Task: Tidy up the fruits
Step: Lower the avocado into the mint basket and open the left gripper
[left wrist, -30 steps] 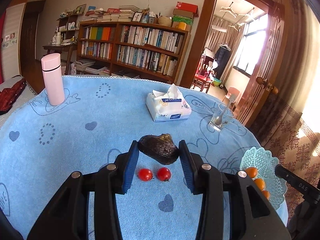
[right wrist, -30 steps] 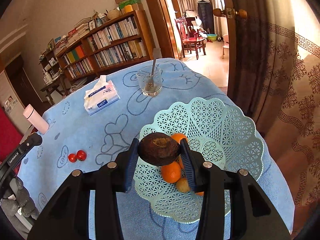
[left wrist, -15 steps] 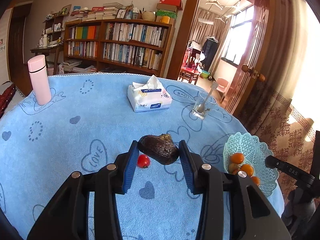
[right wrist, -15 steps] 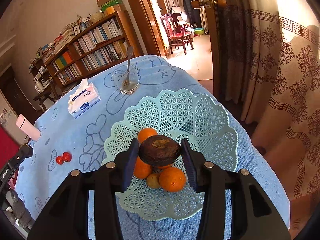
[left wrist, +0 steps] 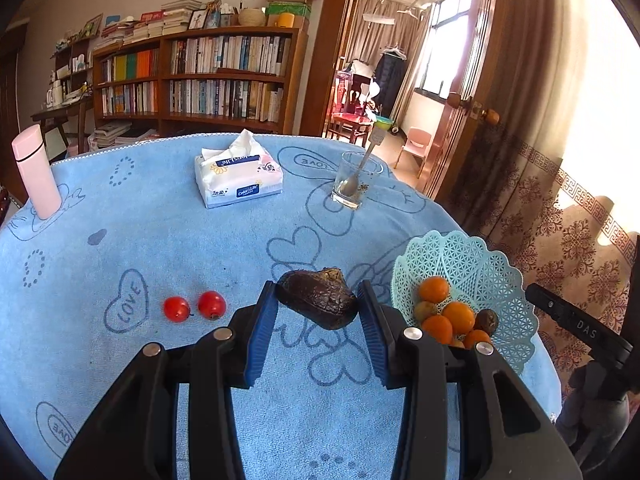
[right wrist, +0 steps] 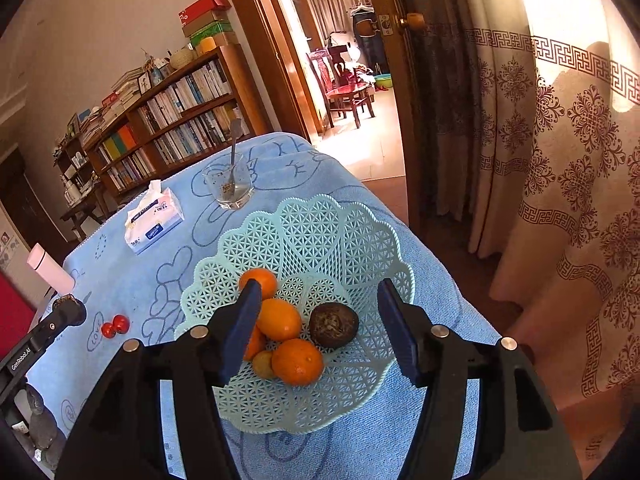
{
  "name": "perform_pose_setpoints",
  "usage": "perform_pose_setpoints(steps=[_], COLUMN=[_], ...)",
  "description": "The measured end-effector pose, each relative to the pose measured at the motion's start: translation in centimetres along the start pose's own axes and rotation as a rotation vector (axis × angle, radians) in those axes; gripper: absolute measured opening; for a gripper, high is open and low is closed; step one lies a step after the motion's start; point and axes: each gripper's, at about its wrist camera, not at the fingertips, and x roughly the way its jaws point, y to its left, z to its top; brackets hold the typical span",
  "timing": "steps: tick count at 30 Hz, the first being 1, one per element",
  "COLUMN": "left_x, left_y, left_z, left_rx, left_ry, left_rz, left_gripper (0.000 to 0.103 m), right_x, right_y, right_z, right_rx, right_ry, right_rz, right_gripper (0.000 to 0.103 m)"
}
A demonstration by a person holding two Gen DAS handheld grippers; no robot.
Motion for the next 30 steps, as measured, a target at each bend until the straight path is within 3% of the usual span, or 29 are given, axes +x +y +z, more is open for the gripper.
perform_pose_setpoints(steps=[19, 23, 30], left_x=[6.9, 6.8, 5.6], left_y=[-9.4, -9.8, -7.4], left_z=[-0.7, -0.3, 1.0], left_rx=[0.113, 0.110, 0.083], left_ry=[0.131, 0.114, 0.077], left_rz=[-0.117, -0.128, -0.080], left_gripper=[0.042, 0.055, 0.060], right_x=[-1.2, -1.1, -0.9], right_y=[-2.2, -2.7, -2.3], right_z=[-0.1, -0.2, -0.3], right_rx=[-0.022, -0.010, -0.005], right_ry=[-0.081, -0.079, -0.074], right_rz=[-0.014, -0.015, 0.002], right_gripper=[0.067, 0.067, 0.067])
